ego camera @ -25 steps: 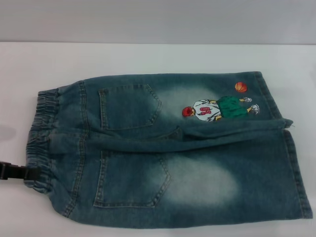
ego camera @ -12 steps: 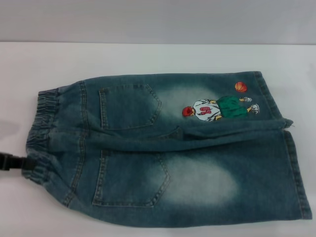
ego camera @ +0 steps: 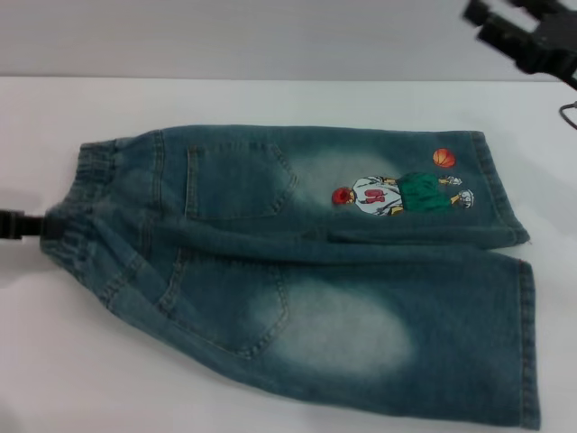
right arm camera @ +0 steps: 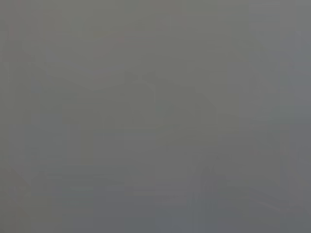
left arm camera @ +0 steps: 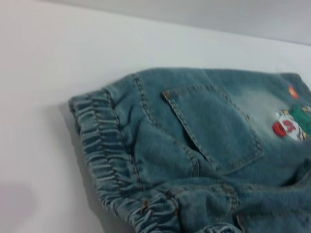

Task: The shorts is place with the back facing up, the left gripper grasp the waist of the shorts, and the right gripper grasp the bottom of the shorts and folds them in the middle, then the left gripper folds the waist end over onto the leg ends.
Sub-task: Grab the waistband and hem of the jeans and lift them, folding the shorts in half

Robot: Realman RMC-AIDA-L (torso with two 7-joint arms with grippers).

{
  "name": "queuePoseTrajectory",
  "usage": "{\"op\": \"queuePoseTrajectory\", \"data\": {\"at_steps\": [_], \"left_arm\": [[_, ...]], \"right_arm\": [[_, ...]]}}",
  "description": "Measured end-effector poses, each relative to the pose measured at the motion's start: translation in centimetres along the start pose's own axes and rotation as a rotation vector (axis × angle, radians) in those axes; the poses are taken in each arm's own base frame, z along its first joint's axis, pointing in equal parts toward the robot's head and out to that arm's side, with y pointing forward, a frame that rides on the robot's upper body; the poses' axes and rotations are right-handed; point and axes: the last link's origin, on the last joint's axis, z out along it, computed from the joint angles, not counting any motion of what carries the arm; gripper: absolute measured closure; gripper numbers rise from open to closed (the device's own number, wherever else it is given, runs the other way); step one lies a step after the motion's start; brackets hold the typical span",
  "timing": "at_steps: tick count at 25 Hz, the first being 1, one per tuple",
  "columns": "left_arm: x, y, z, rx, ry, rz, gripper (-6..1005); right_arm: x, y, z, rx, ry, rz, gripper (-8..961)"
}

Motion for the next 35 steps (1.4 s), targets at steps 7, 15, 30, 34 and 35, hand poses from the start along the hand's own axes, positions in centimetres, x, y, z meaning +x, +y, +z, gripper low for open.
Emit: {"op": "queuePoseTrajectory", "data": {"at_steps": [7, 15, 30, 34, 35], "left_arm": [[1.8, 0.4, 0.7, 0.01, 0.034, 0.028, 956], [2.3, 0.5, 1.5, 0.026, 0.05, 0.039, 956], [2.5, 0.4, 2.3, 0.055, 0.074, 0.034, 955], [2.7, 0.4, 2.3, 0.057, 0.079, 0.036, 955], [2.7, 0.4, 2.4, 0.059, 0.08, 0.036, 955]], "right_arm": [[-3.1, 4.4, 1.1, -0.477, 0.3, 0.061, 148], [-4.2, 8.1, -2.1, -0.921, 0.766, 0.077, 148], [-0.3, 6.6, -6.6, -0.749, 1.268, 0.257, 148], [0.2, 6.3, -7.3, -0.707, 1.343, 0.283, 147], [0.3, 6.2, -7.4, -0.694, 1.361, 0.288, 147]]}}
